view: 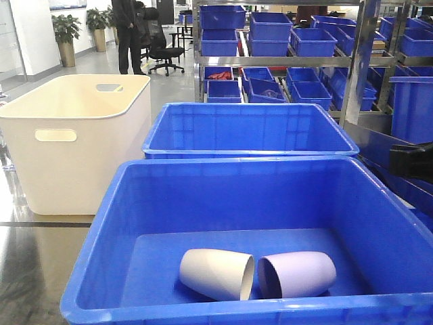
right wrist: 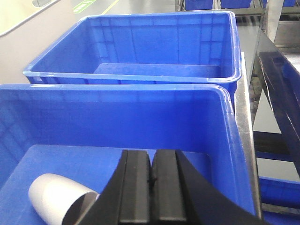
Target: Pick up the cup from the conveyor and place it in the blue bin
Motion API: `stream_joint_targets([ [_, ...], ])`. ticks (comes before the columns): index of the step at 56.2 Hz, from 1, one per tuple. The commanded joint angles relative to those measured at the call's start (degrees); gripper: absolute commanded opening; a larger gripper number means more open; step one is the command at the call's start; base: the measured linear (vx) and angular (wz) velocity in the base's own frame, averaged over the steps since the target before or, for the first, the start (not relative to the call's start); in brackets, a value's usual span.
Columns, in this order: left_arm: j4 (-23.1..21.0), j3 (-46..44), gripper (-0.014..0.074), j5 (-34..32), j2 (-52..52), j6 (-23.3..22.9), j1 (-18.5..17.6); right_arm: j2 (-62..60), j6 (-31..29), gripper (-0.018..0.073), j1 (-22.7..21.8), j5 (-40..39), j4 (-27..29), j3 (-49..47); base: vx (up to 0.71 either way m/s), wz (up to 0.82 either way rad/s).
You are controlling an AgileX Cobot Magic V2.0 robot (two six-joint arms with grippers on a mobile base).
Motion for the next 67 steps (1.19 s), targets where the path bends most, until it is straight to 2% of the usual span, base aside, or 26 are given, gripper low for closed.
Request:
stream_joint_targets([
  [1, -0.1, 0.7, 0.0, -4.6, 0.7, -0.4, 0.0, -0.9, -0.3, -0.0012, 0.0, -4.5, -0.3, -1.6, 0.0, 0.0],
  [23, -0.1, 0.7, 0.0, -4.6, 0.7, -0.4, 0.0, -3.3, -0.3, -0.0009, 0.0, -4.5, -0.3, -1.6, 0.0, 0.0],
  [37, -0.1, 0.7, 0.0, -4.6, 0.7, -0.4, 0.0, -14.5, -0.3, -0.0009, 0.0, -1.6, 6.3, -1.6, 0.0, 0.0],
  [45, -0.1, 0.7, 0.0, -4.6, 0.7, -0.4, 0.0, -21.3, -0.3, -0.0009, 0.0, 2.9, 8.6, -1.6, 0.0, 0.0],
  [54, -0.1, 0.7, 0.0, -4.6, 0.7, -0.4, 0.0, -28.6, -1.3, -0.0009, 0.0, 8.9, 6.7, 0.3, 0.0, 0.0],
  [62, -0.1, 0.7, 0.0, -4.6, 0.7, -0.4, 0.0, -36.9, -4.3, -0.0009, -0.2, 1.5, 2.1, 11.7, 0.0, 0.0],
  [67, -0.1, 0.7, 0.0, -4.6, 0.7, -0.4, 0.0, -42.8, -6.2, -0.0009, -0.2, -8.2, -1.8, 22.2, 0.0, 0.0],
])
